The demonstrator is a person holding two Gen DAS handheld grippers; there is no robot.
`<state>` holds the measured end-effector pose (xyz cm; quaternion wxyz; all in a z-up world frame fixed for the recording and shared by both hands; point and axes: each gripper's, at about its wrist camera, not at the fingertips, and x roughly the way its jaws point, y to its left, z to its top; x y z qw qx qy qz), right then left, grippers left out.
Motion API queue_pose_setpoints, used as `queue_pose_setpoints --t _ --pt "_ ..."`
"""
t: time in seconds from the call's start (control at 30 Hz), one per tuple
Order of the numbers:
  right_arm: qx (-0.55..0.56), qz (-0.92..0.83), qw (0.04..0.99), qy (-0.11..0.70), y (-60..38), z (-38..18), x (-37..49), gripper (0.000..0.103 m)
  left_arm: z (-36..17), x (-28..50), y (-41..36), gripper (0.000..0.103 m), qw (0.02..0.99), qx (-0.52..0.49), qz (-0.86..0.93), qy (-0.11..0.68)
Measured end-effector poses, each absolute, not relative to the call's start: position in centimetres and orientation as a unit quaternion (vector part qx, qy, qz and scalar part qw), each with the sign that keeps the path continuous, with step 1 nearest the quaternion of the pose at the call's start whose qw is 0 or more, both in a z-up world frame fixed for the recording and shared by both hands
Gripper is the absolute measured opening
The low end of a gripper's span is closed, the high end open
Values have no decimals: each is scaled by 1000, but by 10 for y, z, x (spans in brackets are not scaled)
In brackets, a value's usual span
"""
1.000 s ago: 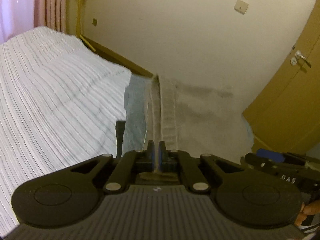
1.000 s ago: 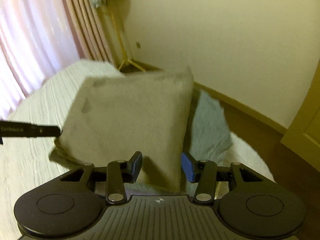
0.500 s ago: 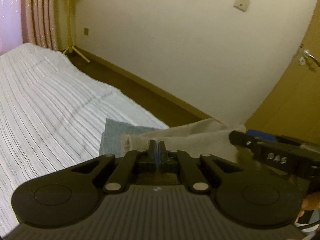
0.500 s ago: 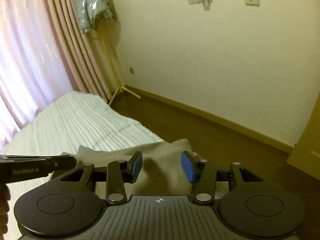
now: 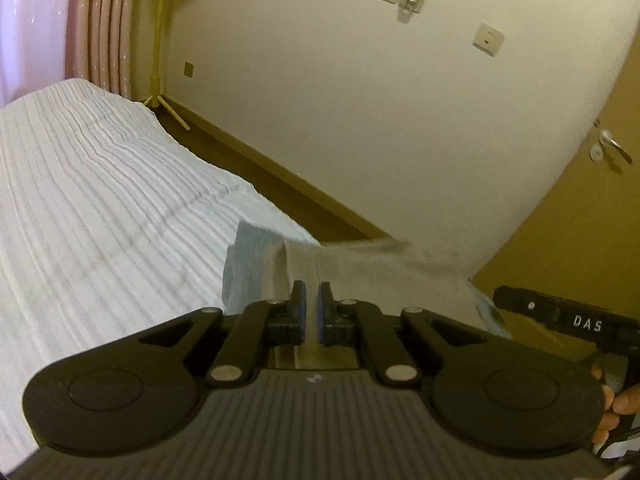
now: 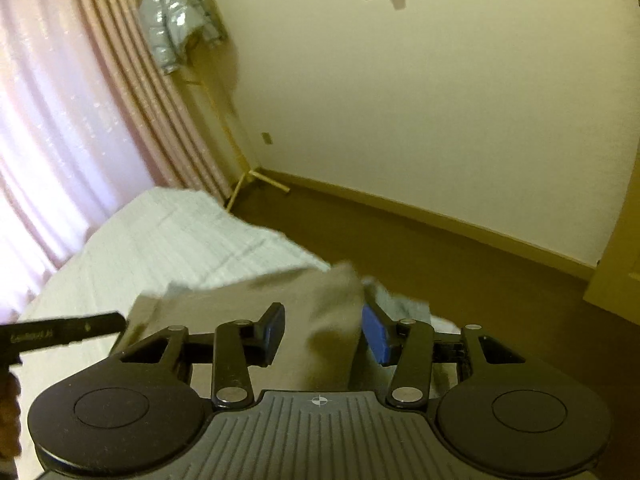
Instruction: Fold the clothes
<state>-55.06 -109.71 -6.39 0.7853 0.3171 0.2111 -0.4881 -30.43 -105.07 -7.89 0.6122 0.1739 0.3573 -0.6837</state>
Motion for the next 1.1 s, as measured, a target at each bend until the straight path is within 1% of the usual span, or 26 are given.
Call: queue_pose_setpoints --t 0.13,0.2,0.23,0.37,0.43,0.47,0.53,0.63,0.77,0.97,1.1 --pt "322 -463 787 251 -1057 -77 -548 48 -86 -315 -1025 3 601 199 -679 371" --pt "338 -461 769 287 -1048 -92 -542 48 -96 -319 -1019 3 614 222 -658 376" --pt "347 -464 761 292 -1045 -95 -541 48 -92 -320 -1014 3 616 220 -655 378" --pt "330 -483 768 262 -1028 -71 -544 48 -72 -325 -993 5 631 224 -642 374" --pt "328 -484 768 259 -1014 -60 -546 48 -61 -326 -980 14 637 232 -635 371" --pt "330 -486 766 259 -1006 -55 -546 48 -57 -327 -972 16 641 232 -632 369" --pt "336 -491 761 260 -988 -46 -545 48 -46 -330 -953 25 647 236 -626 367" --pt "340 -496 754 263 -962 -33 -544 48 -31 -337 -926 33 650 245 -620 364" --pt "336 -512 746 261 -922 -13 -546 49 -13 -348 -889 35 646 260 -629 347" --pt "323 -538 740 242 -863 13 -553 49 8 -359 -843 40 646 265 -641 319" --pt "300 -554 738 241 -821 29 -550 49 19 -363 -806 48 651 265 -644 302"
